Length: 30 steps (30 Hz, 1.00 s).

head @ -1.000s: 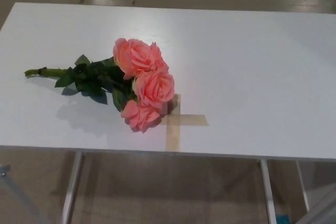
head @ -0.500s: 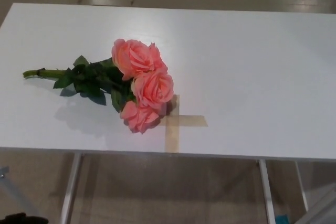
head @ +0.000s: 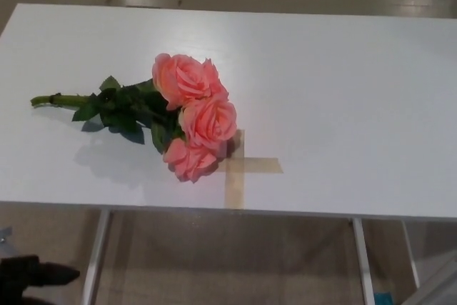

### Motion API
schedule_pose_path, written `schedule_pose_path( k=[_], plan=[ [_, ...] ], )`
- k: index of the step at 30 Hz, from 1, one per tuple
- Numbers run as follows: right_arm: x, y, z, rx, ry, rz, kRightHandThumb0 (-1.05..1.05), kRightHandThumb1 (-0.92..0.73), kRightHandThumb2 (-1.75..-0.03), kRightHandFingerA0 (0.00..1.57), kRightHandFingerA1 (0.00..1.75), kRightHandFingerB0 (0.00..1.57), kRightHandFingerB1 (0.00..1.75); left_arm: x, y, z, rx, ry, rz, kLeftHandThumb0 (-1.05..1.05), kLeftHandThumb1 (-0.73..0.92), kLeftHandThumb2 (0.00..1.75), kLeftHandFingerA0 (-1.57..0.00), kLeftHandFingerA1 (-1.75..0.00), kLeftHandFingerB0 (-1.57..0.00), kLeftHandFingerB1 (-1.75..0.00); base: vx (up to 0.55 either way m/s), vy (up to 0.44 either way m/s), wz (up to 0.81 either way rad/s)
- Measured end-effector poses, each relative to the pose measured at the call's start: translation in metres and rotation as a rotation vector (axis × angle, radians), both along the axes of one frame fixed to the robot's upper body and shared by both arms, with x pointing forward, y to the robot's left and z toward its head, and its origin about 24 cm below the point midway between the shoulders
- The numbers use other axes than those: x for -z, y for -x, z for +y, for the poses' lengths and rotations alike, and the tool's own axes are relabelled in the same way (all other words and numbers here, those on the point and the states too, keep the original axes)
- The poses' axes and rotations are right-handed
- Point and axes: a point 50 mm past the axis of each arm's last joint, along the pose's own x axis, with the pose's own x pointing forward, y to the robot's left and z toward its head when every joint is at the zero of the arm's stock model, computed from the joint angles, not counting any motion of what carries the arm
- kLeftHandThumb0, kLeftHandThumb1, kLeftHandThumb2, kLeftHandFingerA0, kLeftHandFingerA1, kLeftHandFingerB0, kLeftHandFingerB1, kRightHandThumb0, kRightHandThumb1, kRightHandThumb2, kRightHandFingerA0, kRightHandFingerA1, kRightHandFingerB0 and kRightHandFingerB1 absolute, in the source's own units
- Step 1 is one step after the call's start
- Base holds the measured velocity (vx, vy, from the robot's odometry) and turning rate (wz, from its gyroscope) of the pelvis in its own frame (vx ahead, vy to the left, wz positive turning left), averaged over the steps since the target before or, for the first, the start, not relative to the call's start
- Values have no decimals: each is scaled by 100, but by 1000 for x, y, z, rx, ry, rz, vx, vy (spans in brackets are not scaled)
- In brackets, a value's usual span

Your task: Use the left hand to pick up the rose and passes it to a human.

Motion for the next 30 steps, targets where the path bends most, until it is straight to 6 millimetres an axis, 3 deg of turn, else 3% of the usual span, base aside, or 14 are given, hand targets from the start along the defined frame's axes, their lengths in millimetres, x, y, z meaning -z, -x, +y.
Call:
schedule_pose_path(
  k=[5,6,8,9,17,22,26,27,28,30],
  plan=[
    [0,0,0,0,0,0,-32,-70,-61,66,43,48,37,-38,-3,-10,58,36,-154,-48,34,62,-34,-45,-30,-38,0,0,0],
    [0,0,0,0,0,0,-32,-70,-61,66,43,48,37,-46,-4,-13,71,43,-188,-42,38,52,-35,-38,-30,-31,0,0,0],
    [0,0,0,-1,0,0,-32,-70,-61,67,43,48,37,-63,-6,-20,103,57,-265,-42,38,52,-32,-37,-29,-31,0,0,0],
    [0,0,0,-1,0,0,-32,-70,-61,67,43,48,37,-73,-8,-24,124,66,-308,-23,19,81,-13,-52,-12,-51,0,0,0],
    [-1,-2,0,-3,1,-2,-32,-70,-61,67,43,49,38,-156,-34,-62,295,81,-702,-27,19,82,-10,-51,-10,-49,0,0,0],
    [-1,-3,0,-4,1,-4,-30,-70,-61,72,45,50,38,-178,-61,-74,314,56,-781,-28,19,82,-10,-51,-10,-50,0,0,0],
    [-3,-8,1,-6,1,-14,-30,-70,-61,68,44,50,38,-181,-87,-77,297,27,-773,-29,18,82,-8,-50,-8,-49,0,0,0],
    [-3,-8,1,-6,1,-16,-30,-70,-61,67,43,50,38,-181,-92,-78,291,19,-766,-62,45,55,-18,-28,-23,-30,0,0,0],
    [-4,-9,1,-7,1,-18,-30,-70,-61,68,44,50,38,-181,-99,-78,282,7,-757,-33,18,81,0,-48,0,-45,0,0,0],
    [-4,-10,1,-8,1,-20,-30,-70,-61,68,44,50,38,-180,-109,-79,271,-15,-738,-33,17,81,0,-49,0,-45,0,0,0]
  ],
)
